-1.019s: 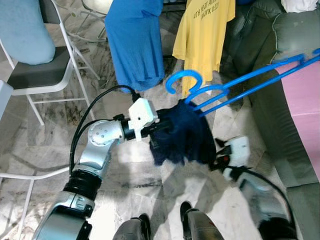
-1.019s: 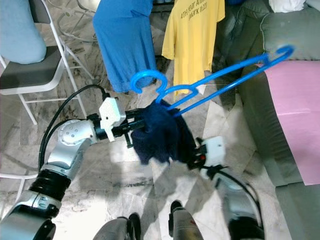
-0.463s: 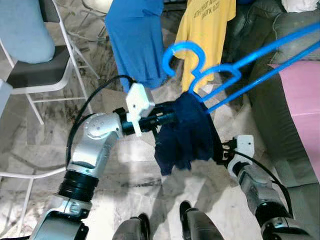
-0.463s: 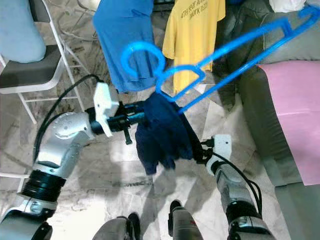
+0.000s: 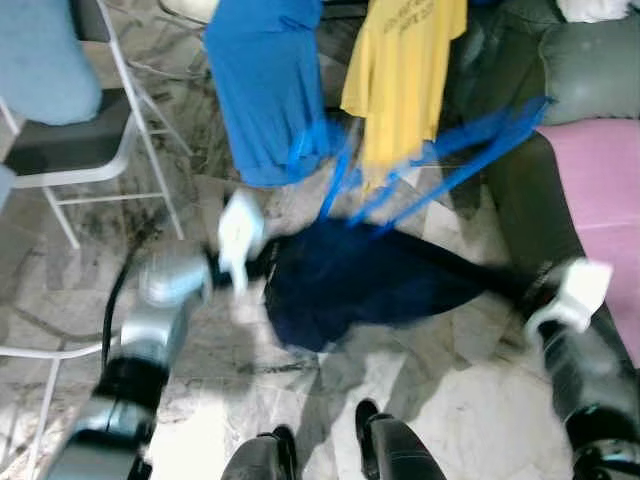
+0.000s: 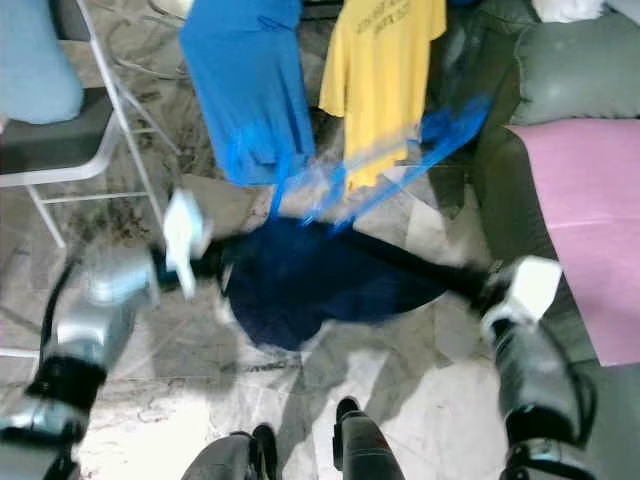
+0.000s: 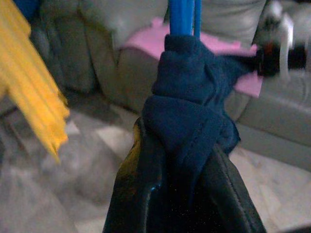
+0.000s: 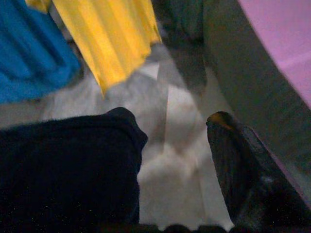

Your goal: Hang hanger

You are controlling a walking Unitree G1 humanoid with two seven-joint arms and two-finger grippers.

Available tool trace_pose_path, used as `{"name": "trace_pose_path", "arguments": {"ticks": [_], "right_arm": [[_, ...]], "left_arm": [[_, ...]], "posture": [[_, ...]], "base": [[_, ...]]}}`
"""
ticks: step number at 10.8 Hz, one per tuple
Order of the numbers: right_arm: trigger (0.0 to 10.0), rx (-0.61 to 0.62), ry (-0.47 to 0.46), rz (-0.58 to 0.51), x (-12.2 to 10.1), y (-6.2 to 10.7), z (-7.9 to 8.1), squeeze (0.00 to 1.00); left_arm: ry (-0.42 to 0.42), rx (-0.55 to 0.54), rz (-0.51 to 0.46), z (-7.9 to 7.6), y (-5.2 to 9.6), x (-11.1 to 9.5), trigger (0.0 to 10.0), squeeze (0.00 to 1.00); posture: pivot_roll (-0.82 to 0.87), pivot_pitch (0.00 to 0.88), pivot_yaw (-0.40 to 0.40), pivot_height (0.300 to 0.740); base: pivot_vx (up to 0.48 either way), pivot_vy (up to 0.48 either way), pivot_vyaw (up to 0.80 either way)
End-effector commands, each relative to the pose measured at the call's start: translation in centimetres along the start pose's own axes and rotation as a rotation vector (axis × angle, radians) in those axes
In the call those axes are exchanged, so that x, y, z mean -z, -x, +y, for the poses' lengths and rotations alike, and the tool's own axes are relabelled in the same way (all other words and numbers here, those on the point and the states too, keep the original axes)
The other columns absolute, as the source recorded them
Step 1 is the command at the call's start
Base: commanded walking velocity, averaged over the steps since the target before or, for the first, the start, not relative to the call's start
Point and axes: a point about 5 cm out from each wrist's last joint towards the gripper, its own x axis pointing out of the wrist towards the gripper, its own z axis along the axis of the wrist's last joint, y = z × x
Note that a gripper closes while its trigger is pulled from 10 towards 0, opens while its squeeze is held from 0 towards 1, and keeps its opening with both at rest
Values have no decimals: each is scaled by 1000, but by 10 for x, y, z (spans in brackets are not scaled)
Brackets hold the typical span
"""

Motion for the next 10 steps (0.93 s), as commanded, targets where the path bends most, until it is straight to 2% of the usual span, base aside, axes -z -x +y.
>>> {"name": "trace_pose_path", "arguments": {"ticks": [1,3,4,5,6,7,9,10], "right_arm": [[0,85,-12,-59,-21,1,-20,0],[0,65,-10,-154,-53,-9,-11,0],[0,48,-24,-157,-66,-16,-4,0],[0,47,-17,-131,-67,-21,-2,0],[0,47,-1,-111,-67,-25,0,0],[0,43,10,-116,-77,-33,6,0],[0,28,15,-130,-90,-38,10,0],[0,26,24,-135,-93,-39,10,0]], "left_arm": [[-18,-97,43,9,23,14,0,0],[30,-125,72,4,28,34,0,0],[103,-138,41,1,26,40,0,0],[163,-134,19,-1,25,43,0,0],[193,-107,17,-4,24,45,0,0],[217,28,59,-20,25,56,0,0],[265,96,170,-32,39,79,0,0],[275,123,208,-35,43,85,0,0]], "posture": [[-92,288,73,740],[-109,288,72,740],[-118,287,68,740],[-123,283,60,740],[-122,281,58,740],[-114,279,50,740],[-118,275,54,740],[-126,274,56,740]], "base": [[0,0,0],[0,0,0],[0,0,0],[0,0,0],[0,0,0],[0,0,0],[0,0,0],[0,0,0]]}}
